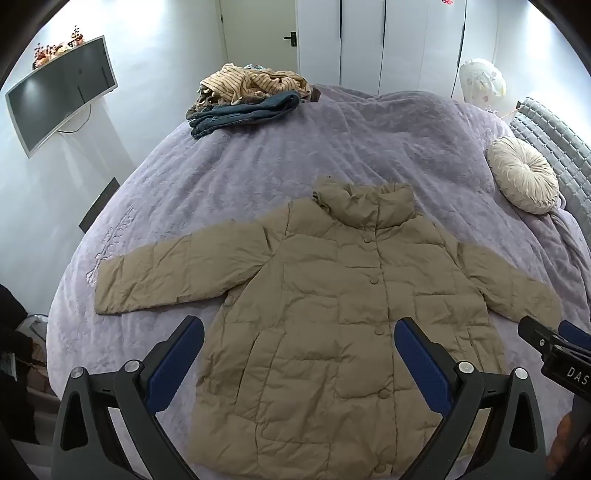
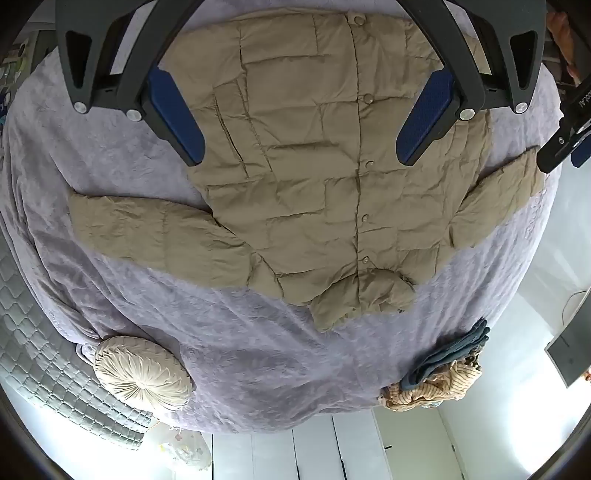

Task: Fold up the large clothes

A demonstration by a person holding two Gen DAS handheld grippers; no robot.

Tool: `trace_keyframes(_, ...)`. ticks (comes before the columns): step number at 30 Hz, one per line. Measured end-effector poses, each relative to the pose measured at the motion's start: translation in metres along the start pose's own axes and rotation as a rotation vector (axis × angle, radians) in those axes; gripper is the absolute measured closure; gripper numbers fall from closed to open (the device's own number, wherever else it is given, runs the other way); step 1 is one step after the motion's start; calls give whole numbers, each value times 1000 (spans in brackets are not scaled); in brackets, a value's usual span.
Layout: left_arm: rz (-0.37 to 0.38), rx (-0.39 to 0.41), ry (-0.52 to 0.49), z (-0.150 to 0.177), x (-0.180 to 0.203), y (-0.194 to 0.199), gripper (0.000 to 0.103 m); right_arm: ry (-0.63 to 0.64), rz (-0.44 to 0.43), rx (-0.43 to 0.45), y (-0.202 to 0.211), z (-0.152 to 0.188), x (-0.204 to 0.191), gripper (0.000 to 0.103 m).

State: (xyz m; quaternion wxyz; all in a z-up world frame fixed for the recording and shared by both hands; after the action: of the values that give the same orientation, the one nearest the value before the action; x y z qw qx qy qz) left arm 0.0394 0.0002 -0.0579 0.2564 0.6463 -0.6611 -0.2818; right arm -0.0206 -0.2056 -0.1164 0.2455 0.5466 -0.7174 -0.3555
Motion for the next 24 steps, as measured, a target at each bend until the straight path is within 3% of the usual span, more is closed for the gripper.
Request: trace_keyframes(24,6,-7,4,4,-2,3,0,1,-1,0,2,0,-5,0)
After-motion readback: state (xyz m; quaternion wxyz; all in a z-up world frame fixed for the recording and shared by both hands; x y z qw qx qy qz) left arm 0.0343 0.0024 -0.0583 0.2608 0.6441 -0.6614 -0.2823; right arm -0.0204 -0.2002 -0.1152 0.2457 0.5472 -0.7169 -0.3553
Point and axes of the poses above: each gripper's, at about its wrist camera, not at the fingertips, and y roughly against the way its jaws point, x to its right, z to its underside, the point moved 7 cm from there along -y, roughly the way its jaws point, and after that the axes turned 11 degrees about x, right-handed, at the moved point
